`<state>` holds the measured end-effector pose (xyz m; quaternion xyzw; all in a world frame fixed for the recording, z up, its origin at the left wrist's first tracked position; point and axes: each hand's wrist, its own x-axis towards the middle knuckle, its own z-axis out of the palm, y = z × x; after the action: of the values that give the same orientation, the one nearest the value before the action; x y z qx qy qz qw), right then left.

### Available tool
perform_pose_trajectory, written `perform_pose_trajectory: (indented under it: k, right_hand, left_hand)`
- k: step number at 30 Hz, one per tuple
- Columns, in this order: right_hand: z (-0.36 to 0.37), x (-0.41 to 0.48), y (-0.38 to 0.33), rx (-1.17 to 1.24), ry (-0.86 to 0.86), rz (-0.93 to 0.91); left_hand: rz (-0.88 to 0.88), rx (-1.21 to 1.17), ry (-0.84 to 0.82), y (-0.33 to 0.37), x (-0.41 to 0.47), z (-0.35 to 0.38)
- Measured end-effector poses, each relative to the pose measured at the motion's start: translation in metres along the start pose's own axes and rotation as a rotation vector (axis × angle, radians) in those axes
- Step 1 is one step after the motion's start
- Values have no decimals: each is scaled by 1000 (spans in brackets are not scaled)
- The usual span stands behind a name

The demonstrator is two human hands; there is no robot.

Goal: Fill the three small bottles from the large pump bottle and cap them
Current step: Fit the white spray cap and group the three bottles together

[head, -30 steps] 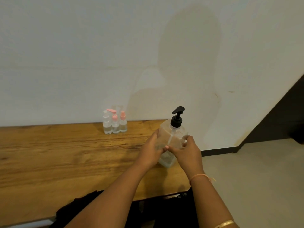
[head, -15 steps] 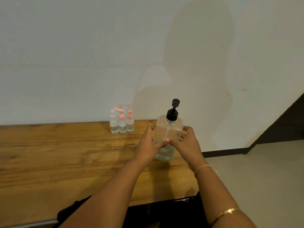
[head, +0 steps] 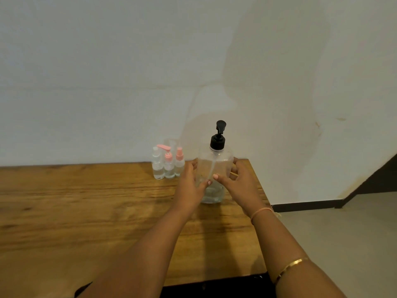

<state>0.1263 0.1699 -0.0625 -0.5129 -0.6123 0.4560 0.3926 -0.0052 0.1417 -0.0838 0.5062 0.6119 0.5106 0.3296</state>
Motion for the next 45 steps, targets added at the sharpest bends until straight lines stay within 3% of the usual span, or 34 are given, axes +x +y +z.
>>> perform_pose_trajectory:
  k: [18, 45]
  right_hand:
    - [7, 13, 8, 29, -7, -86]
    - [16, 20, 28, 37, 13, -28]
  left_hand:
    - [-111, -131, 93, -28, 7, 7]
    - [-122, -23, 103, -38, 11, 9]
